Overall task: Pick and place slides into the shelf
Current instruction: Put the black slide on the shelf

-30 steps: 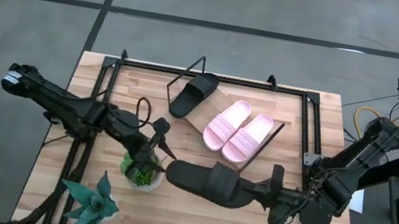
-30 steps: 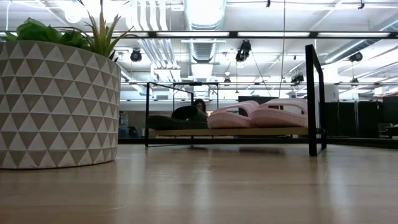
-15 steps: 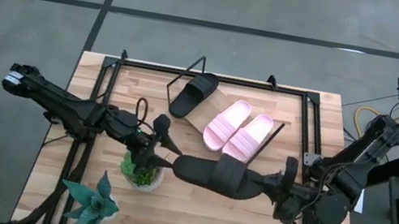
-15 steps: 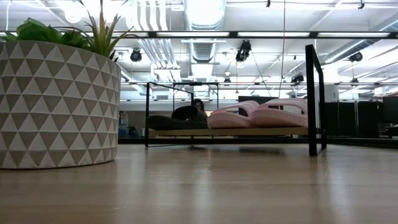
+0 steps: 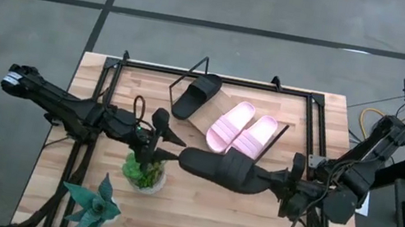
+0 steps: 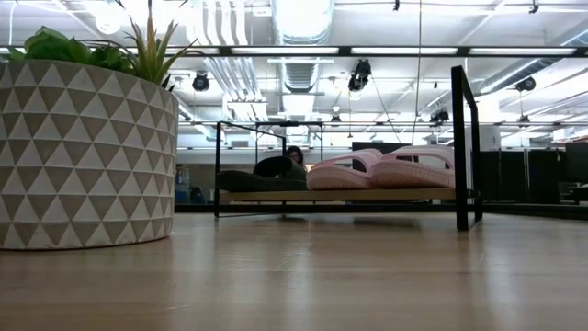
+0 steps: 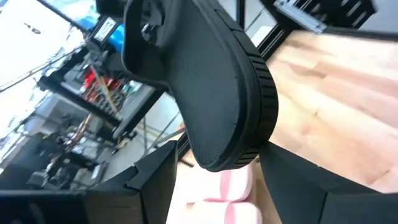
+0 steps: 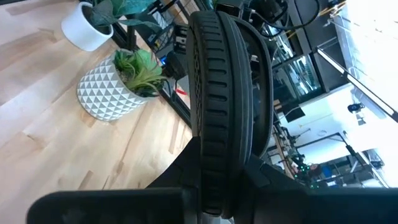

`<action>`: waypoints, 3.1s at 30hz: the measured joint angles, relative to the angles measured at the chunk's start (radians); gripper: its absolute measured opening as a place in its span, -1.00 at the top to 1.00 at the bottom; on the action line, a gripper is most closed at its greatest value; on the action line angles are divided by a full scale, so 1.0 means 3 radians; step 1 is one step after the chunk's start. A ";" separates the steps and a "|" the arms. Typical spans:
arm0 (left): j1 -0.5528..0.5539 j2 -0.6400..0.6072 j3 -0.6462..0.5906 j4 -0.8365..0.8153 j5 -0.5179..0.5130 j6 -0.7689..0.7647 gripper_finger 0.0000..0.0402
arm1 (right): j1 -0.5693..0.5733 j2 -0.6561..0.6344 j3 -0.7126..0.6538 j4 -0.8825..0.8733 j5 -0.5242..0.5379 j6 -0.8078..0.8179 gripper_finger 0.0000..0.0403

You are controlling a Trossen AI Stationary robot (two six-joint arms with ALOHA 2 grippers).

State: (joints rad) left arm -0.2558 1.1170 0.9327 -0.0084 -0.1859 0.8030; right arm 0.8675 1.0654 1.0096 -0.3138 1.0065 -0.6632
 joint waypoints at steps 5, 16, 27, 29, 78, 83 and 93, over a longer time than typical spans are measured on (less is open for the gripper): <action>-0.0001 -0.0007 -0.0001 0.0022 -0.0119 0.0154 -0.05 | -0.0001 -0.0057 0.0000 -0.0015 -0.0011 0.0001 0.83; 0.0003 -0.0001 -0.0002 0.0103 -0.0626 0.0322 -0.05 | 0.0000 -0.0139 0.0004 -0.0018 -0.0075 0.0027 0.83; 0.0001 0.0014 -0.0007 0.0523 0.0195 0.0389 -0.05 | 0.0003 -0.0143 0.0004 -0.0038 -0.0308 0.0041 0.83; 0.0003 0.0050 -0.0010 0.0633 0.0346 0.0402 -0.05 | 0.0003 -0.0143 0.0004 -0.0031 -0.0310 0.0036 0.83; -0.0011 0.0319 0.0007 0.1217 -0.0680 0.0578 0.79 | -0.0010 -0.0138 -0.0001 0.0040 0.0829 0.0459 0.55; -0.0011 0.0315 0.0007 0.1213 -0.0882 0.0575 0.79 | -0.0008 -0.0143 0.0017 0.0034 0.0941 0.0449 0.55; 0.0005 0.0253 -0.0017 0.1082 -0.1713 0.0687 0.79 | 0.0013 -0.0147 0.0253 0.0073 0.0998 0.0478 0.48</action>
State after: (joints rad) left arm -0.2543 1.1928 0.9276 0.3163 -0.6998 1.0090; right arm 0.8715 1.0214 1.0854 -0.2918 1.3060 -0.5199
